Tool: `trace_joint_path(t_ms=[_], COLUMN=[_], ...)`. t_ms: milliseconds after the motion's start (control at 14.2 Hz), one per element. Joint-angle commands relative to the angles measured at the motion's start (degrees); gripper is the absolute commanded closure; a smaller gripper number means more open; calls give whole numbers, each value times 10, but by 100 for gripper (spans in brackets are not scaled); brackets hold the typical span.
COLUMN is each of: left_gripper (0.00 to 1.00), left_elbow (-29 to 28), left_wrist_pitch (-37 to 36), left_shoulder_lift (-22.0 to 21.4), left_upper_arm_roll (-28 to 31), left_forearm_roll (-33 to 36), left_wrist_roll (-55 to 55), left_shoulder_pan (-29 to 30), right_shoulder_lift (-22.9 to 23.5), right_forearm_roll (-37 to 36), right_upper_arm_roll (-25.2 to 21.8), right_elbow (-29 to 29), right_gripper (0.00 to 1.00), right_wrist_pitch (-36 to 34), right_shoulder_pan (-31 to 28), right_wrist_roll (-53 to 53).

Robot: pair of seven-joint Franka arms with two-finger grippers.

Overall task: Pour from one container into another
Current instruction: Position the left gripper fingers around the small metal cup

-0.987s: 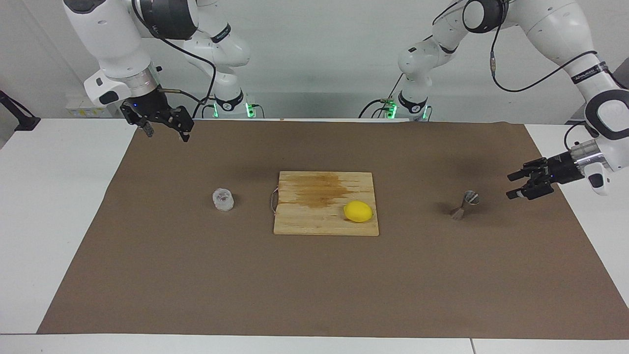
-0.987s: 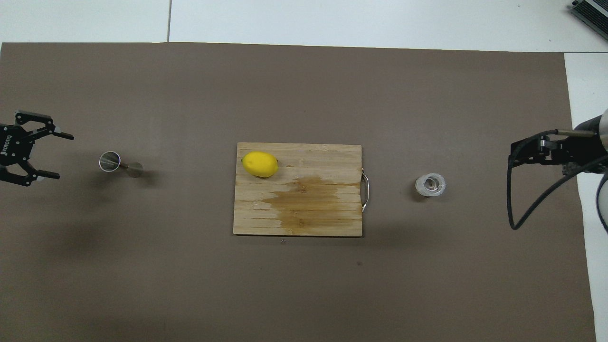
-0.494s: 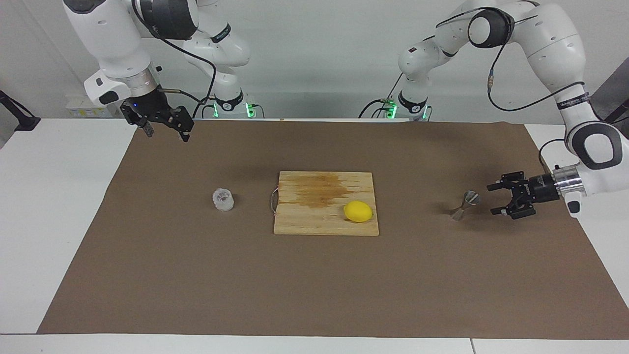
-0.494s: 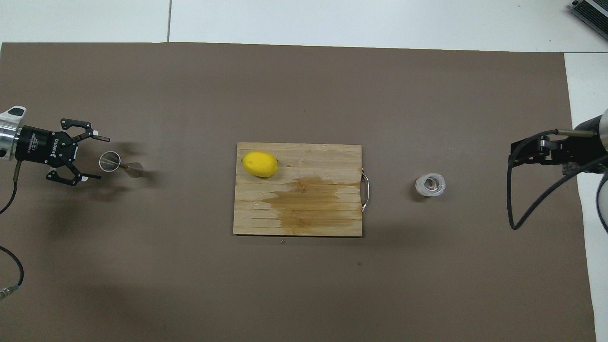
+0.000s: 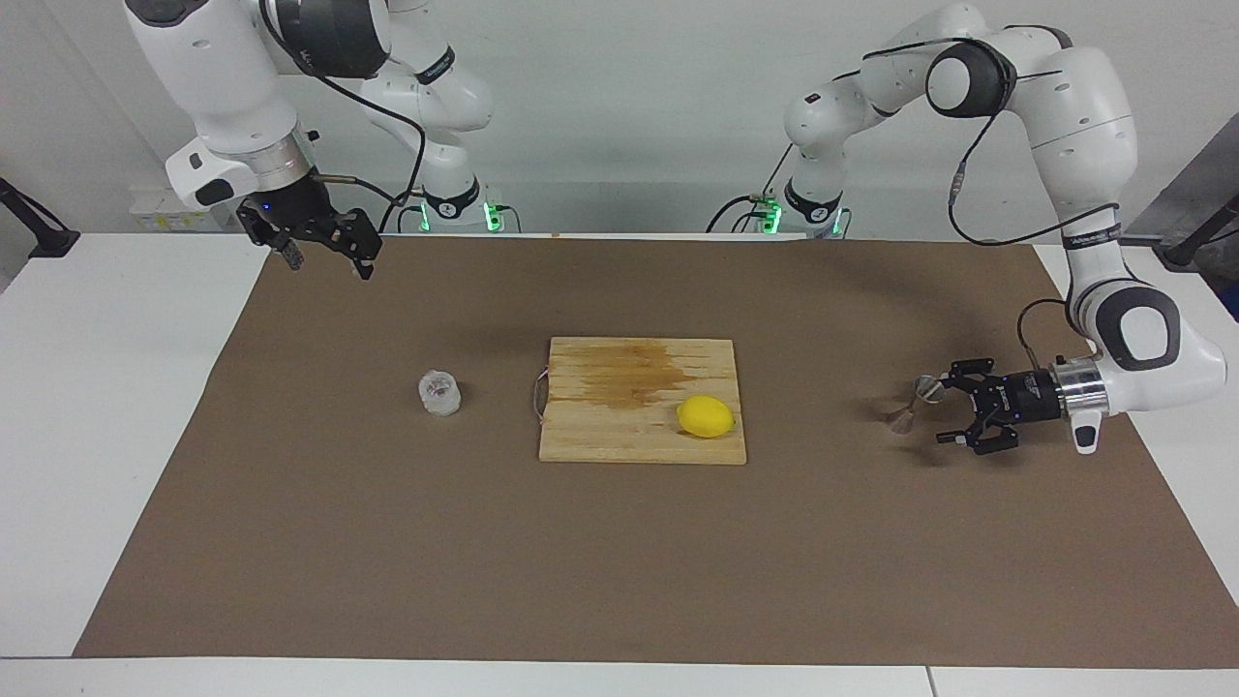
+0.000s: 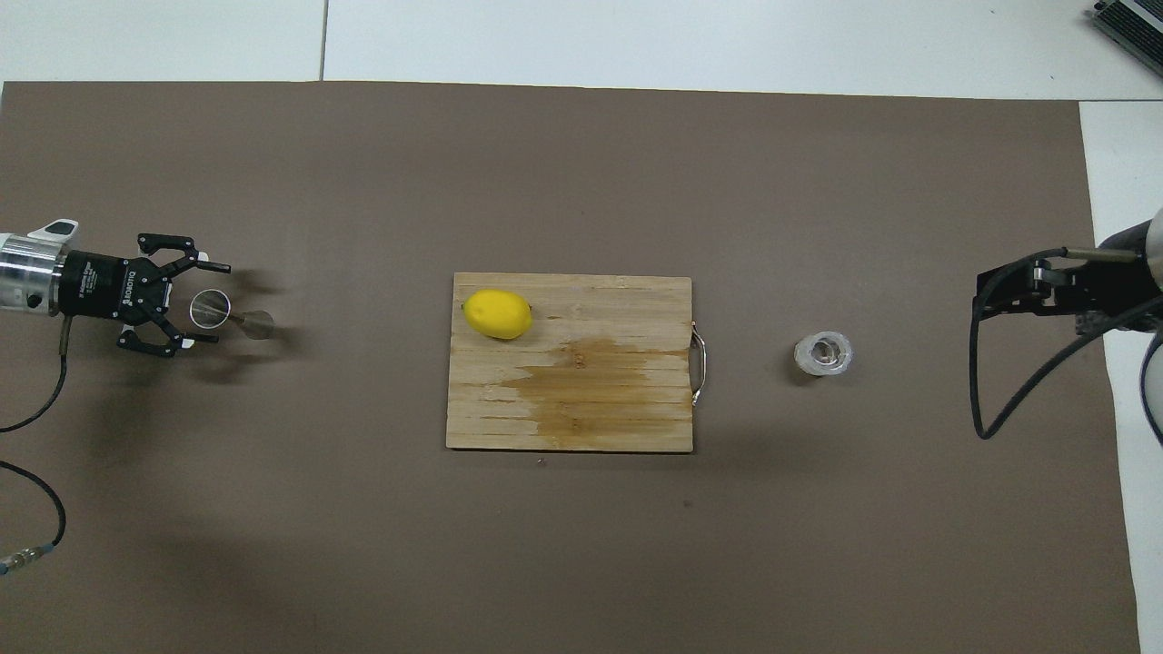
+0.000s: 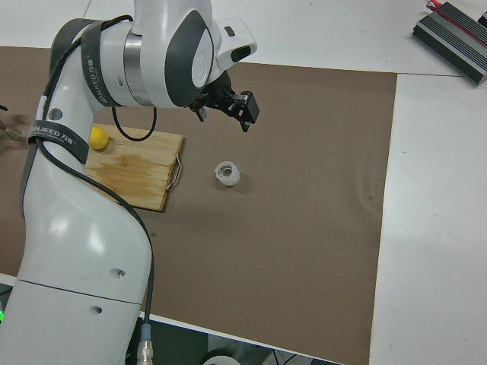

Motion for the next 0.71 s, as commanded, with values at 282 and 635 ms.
trace_joint_path(t_ms=[282, 635], left_gripper=[0, 0], left_elbow=[-10, -10], left_wrist_pitch=[-19, -42], left_shoulder_lift=[2, 4], left_upper_arm_roll=[-7, -7], left_forearm_roll=[-26, -38], left_wrist_roll=[-4, 5], left_shoulder_pan=[14, 19], right_shoulder_lift=[-14, -14], right_forearm_roll=[11, 11], right_upper_arm_roll=[2, 2], right_elbow=[-14, -14], right_gripper=[0, 0], right_wrist_pitch=[2, 2], right_shoulder_pan=[-6, -6], right_wrist_roll=[-9, -9])
